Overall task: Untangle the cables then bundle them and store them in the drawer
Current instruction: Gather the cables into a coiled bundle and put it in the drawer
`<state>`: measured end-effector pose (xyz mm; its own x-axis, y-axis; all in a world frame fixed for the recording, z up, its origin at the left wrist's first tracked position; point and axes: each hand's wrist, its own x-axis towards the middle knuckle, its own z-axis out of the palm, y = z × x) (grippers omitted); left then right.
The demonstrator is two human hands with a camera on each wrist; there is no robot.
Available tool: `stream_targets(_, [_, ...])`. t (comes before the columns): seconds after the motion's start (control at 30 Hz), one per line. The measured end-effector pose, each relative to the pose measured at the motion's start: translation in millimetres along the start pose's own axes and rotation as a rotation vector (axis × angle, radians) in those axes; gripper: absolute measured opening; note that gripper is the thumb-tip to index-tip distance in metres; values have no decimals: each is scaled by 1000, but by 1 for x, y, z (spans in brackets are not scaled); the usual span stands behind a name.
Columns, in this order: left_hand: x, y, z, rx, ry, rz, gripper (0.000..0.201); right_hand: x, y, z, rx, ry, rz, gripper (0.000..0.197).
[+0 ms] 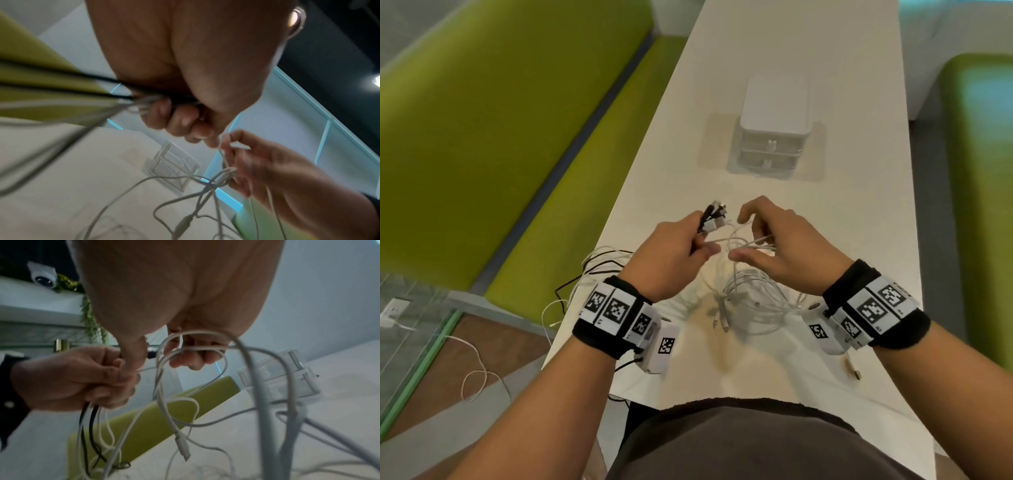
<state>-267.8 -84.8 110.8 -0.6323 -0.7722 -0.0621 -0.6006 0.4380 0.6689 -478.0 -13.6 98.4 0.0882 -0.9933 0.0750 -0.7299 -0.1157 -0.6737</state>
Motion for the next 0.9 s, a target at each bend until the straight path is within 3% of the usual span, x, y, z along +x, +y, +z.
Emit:
stream_targets(0.03, [1, -1, -4, -46, 32, -28, 10, -2, 1, -3, 19, 3, 3, 24])
stream_targets(0.1, [4, -2, -8, -117, 102, -91, 28, -5, 4, -3, -26, 73, -79, 13])
stream_targets(0.23, [10, 4, -6, -215, 145, -231, 30, -10, 1, 0, -35, 270, -214, 44])
stream_targets(0.37, [15, 2, -1, -204, 183, -306, 26, -10, -7, 7, -175, 185, -267, 27])
stream_targets(0.47, [16, -6, -10, -189, 278, -331, 30, -11, 11, 3, -189, 128, -157, 25])
stream_targets(0.53, [15, -13, -19, -246, 333, -342, 32, -14, 26, -5, -330, 18, -19, 15])
stream_targets(0.6, [13, -16, -24, -288, 336, -342, 33, -17, 35, -14, -366, -140, 152, 44])
stream_targets(0.67, [10, -13, -25, -308, 298, -323, 34, -17, 33, -17, -249, -93, 272, 70])
stream_targets(0.73, [7, -8, -21, -329, 264, -268, 36, -13, 29, -14, -376, 53, 250, 59])
stream_targets(0.8, [6, -3, -16, -321, 247, -199, 35, -9, 25, -6, -497, 59, 189, 37])
stream_targets(0.9, [6, 4, -8, -242, 153, -73, 15, -6, 10, 15, -452, 5, 121, 72])
